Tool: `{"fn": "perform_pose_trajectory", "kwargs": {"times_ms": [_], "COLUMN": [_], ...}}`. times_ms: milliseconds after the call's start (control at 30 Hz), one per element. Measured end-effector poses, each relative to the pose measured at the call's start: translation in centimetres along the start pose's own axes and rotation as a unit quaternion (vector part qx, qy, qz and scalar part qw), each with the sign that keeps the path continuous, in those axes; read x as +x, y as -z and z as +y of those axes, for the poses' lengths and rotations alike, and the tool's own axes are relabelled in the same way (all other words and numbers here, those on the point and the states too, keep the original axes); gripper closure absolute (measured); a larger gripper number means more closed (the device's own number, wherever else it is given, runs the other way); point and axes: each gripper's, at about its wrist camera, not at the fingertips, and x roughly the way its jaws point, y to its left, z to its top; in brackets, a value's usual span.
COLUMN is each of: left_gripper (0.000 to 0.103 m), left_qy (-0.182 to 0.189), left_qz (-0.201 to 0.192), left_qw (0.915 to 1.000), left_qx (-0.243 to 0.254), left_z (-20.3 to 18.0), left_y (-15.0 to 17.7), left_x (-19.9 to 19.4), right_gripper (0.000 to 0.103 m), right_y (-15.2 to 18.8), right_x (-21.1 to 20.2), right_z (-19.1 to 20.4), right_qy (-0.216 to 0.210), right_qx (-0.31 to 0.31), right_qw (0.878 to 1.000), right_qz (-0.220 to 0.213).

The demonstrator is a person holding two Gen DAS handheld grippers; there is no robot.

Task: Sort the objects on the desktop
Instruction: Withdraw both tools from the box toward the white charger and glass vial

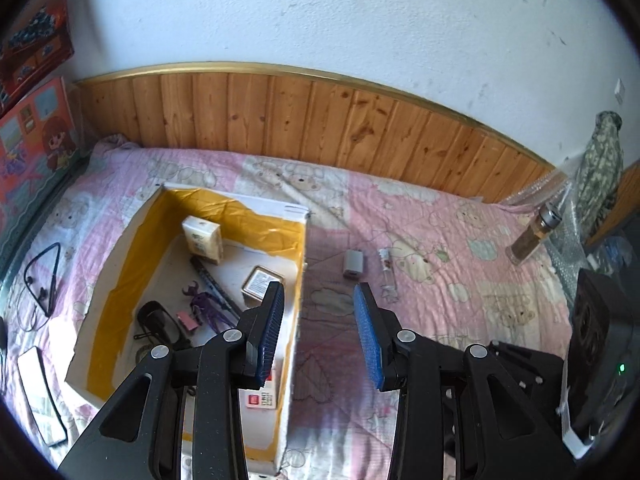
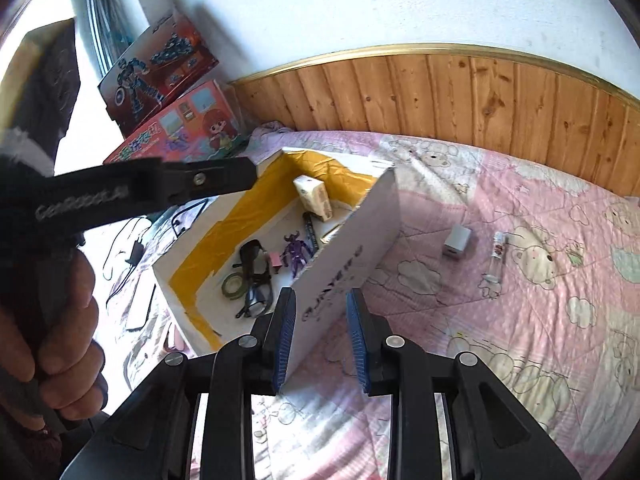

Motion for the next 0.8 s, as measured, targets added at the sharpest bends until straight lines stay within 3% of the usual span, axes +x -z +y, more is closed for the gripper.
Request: {"fn": "perform_pose_trajectory", "kwargs": {"times_ms": [267,567,800], "left_gripper": [0.065,0.060,0.060], "left_qy": [0.017,0.026,0.018], "left_qz": [0.036,0.094,0.139], "left_qw": [0.9983,0.9921,0.9899], "left_qx": [0.044,0.079,0.016], "left_z": [-3.9,-7.4,-7.1], "left_y": [0.9,1.3,0.4], "left_x": [3.7,10.7,18.9], "right_gripper": [0.075,0.075,0.070], "right_y": [0.4,-0.1,-1.4], "right_x": [1.7,7.9,12.6], "right_z": [-8.3,-15.2,-18.9], "right_qy": [0.060,0.107,0.110], "right_qx": [0.070,0.099,0.117], "right_qw": [0.996,0.988,0.985], "right_qz": [0.017,0.053,0.069]}}
